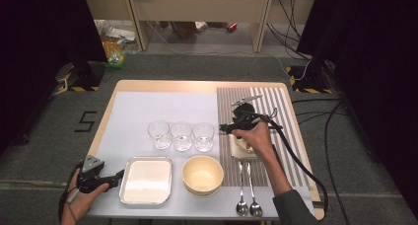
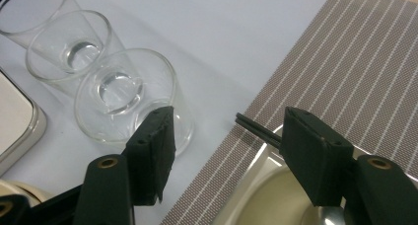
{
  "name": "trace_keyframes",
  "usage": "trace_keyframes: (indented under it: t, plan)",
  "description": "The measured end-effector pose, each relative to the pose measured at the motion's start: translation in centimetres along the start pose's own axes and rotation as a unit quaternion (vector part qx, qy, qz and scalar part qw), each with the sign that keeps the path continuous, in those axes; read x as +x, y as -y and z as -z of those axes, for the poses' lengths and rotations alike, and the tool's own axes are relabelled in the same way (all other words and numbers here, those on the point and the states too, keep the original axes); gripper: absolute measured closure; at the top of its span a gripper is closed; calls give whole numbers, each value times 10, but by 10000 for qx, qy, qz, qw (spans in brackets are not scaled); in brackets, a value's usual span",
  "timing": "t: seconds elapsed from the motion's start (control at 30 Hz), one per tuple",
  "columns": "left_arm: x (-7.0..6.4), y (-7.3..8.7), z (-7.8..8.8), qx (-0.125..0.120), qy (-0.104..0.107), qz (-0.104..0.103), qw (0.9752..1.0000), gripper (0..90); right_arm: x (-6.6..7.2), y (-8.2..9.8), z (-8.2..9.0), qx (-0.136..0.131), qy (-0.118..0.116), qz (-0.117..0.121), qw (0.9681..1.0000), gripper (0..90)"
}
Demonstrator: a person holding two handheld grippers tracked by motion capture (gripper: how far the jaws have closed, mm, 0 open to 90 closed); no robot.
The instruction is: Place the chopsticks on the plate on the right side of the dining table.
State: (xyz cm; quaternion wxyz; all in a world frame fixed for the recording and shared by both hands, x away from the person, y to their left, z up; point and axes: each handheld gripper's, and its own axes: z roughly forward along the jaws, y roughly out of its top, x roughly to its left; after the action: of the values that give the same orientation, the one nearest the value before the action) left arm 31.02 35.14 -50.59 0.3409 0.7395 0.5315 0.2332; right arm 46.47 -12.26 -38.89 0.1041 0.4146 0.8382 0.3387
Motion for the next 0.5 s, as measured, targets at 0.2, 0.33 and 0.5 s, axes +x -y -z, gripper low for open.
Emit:
trace_keyframes:
  t: [0.2,0.33,0.5]
  plan:
    - [0,0,0,0,0,2,10000,144,9,-6,-4,-73,-100,25,9999,380]
    - [0,0,0,0,3,0,10000,144,11,-8,-6,-71,-108,40,9999,377]
    - [0,0,0,1,4,1,10000,144,13,-10,-9,-76,-126,35,9999,377]
